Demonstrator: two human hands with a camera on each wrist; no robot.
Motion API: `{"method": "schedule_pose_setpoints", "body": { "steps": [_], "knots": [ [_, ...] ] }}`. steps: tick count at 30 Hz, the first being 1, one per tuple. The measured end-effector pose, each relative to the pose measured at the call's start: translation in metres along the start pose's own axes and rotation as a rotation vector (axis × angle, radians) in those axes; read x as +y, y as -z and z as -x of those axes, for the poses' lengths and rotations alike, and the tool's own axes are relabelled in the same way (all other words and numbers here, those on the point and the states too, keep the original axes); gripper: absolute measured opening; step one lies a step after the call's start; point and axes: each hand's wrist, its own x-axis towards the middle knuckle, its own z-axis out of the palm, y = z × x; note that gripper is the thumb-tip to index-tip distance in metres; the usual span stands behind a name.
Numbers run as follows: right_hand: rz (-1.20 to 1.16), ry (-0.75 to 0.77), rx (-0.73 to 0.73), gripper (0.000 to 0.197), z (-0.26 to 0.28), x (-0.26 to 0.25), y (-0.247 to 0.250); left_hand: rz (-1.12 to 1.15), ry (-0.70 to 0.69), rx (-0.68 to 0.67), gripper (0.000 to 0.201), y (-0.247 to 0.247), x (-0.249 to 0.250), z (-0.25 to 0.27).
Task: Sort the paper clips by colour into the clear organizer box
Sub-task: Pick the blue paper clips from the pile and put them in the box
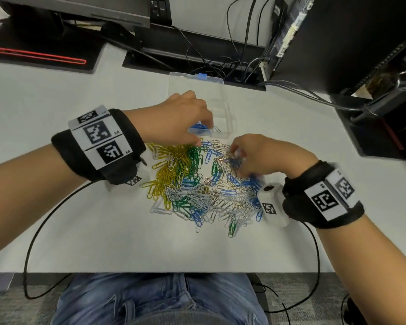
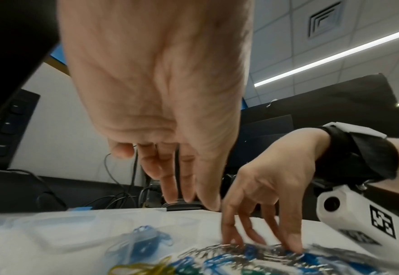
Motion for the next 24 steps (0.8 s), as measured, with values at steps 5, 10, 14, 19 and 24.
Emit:
{"method": "schedule_pose_setpoints", "body": {
  "steps": [5,10,14,19,24],
  "knots": [
    [-0.097,0.082,0.118,0.069,0.015,-0.001,-0.004,0.185,-0.156,-0.199,0.035,-0.009,0.026,0.014],
    [0.07,-0.154,-0.034,0.08,0.041,0.02,-0.016,0.074,-0.241,-0.364,0.048,-0.024,0.038,0.029],
    [-0.029,-0.165,-0.097,0.061,0.04,0.024,-0.023,-0.015,-0.184,-0.338,0.047,-0.028,0.036,0.033],
    [-0.15,-0.02,0.018,0.04,0.023,0.018,-0.02,-0.032,-0.104,-0.273,0.037,-0.019,0.027,0.026],
    [-0.021,0.125,0.104,0.035,0.016,0.018,-0.015,0.046,-0.038,-0.152,0.029,-0.014,0.02,0.021]
  ]
}}
